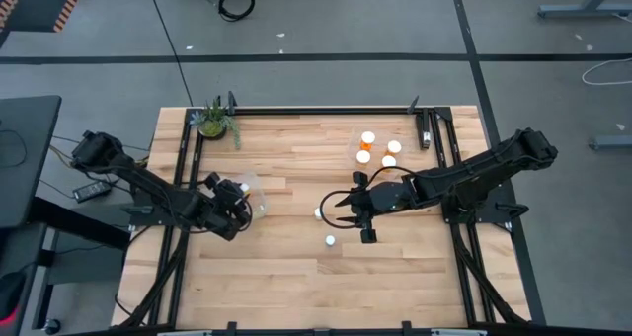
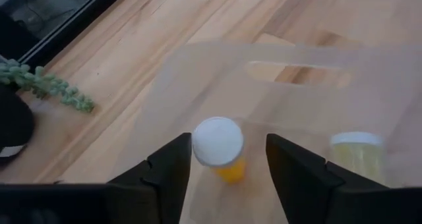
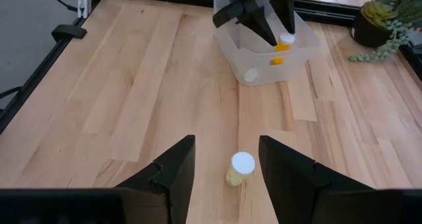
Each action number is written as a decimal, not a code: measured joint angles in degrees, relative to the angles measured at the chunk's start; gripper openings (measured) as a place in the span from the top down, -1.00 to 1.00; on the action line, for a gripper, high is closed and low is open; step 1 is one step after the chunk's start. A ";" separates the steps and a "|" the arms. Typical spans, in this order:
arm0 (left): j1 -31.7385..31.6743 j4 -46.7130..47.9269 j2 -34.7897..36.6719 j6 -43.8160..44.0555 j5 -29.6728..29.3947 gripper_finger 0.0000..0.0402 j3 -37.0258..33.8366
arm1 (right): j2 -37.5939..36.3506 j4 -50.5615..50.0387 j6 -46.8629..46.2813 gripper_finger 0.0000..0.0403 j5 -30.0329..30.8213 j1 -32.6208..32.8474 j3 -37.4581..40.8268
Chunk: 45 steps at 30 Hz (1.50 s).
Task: Pick and place medicine bottles into bin by pill shape (circle, oval)
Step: Adjust the small orange pill bottle in the left transparent bin, then adjust the small yellow pill bottle in the left transparent bin
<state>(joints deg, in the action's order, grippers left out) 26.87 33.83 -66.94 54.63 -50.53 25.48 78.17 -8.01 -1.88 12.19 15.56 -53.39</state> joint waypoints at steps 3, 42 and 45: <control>0.00 4.21 0.04 1.02 0.63 -0.07 2.54 | 0.00 0.00 -0.05 0.13 0.00 0.01 0.00; -20.10 7.85 -0.15 -26.80 44.13 0.00 11.59 | 0.00 2.21 1.26 0.13 0.00 0.00 -0.02; -21.00 7.04 -0.18 -28.57 45.69 0.03 11.53 | 0.00 2.19 1.26 0.13 0.00 0.01 -0.02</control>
<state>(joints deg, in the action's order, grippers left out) 5.88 40.87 -67.12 26.06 -4.84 37.01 78.17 -5.82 -0.62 12.19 15.57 -53.41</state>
